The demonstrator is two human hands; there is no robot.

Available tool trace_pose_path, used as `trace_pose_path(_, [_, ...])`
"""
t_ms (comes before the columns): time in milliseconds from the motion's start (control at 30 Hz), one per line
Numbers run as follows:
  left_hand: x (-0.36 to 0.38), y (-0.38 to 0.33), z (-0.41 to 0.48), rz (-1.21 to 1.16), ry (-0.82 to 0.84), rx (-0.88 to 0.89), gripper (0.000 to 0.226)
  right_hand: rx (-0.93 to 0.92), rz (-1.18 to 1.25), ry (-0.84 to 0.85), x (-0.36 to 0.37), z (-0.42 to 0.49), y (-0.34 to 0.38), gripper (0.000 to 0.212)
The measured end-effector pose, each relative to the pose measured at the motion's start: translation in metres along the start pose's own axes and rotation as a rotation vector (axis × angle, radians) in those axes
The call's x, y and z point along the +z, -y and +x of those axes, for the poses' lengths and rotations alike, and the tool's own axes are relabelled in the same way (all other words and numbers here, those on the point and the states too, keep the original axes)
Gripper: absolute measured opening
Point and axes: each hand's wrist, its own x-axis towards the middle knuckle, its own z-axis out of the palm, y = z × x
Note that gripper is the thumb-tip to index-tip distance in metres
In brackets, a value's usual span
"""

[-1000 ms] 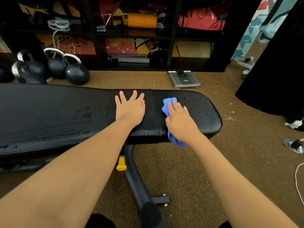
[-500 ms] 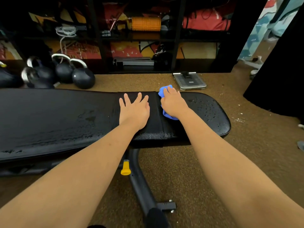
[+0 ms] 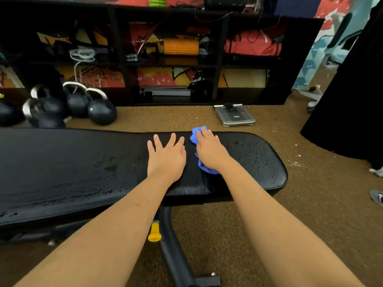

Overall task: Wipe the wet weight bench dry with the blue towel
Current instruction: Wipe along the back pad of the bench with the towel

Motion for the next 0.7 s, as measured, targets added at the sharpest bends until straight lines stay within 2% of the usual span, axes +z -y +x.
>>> trace_pose_path(167, [-0.001,-0.001,-0.001,-0.01,0.009,-0.003,0.053,0.067,0.03,-0.013,0.003,0.019,0.004,0.043])
trace_pose_path(267, [-0.003,-0.001,-0.002,-0.004,0.012,0.007,0.053,0.019,0.037,-0.027,0.004,-0.031,0.012,0.045])
trace_pose_path(433, [-0.003,-0.001,-0.003,-0.005,0.001,0.0,0.053,0.016,0.188,-0.083,0.001,-0.117,0.03,0.061])
trace_pose_path(533, [-0.005,-0.002,-0.004,-0.007,0.006,0.001,0.053,0.026,0.187,-0.03,-0.002,-0.096,0.025,0.054])
trace_pose_path(700, [-0.006,-0.002,-0.004,-0.009,0.017,0.002,0.053,0.055,0.14,0.022,-0.007,-0.018,0.01,0.053])
